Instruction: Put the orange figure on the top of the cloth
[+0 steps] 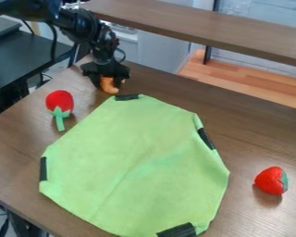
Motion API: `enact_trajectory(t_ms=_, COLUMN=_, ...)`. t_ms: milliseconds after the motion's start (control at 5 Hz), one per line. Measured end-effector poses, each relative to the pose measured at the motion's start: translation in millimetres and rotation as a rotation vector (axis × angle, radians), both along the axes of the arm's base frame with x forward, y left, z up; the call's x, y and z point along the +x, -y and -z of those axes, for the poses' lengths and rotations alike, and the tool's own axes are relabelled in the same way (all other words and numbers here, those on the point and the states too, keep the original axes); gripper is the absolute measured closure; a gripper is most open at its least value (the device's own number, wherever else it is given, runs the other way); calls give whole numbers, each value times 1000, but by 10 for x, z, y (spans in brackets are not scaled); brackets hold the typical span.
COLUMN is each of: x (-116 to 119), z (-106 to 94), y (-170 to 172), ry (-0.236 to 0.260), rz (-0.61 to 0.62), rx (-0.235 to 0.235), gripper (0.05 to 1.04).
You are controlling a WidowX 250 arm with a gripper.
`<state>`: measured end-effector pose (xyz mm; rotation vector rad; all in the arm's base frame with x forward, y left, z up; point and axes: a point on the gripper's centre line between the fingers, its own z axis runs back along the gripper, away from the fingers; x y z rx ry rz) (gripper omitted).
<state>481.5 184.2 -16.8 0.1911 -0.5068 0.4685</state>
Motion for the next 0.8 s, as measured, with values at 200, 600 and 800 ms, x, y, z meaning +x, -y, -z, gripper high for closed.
enact_trajectory(t_ms=200, x=-15, z=24, y=25, ry=6, rz=-5, rx=-26, gripper=462)
enact_trajectory(t_ms=600, x=-220, z=-94, y=144, ry=13, rz=31, rx=-125, gripper=468)
enact_trajectory(t_ms=800, x=-302, z=-528, y=352, ry=117, rz=91, rx=-186, gripper=472)
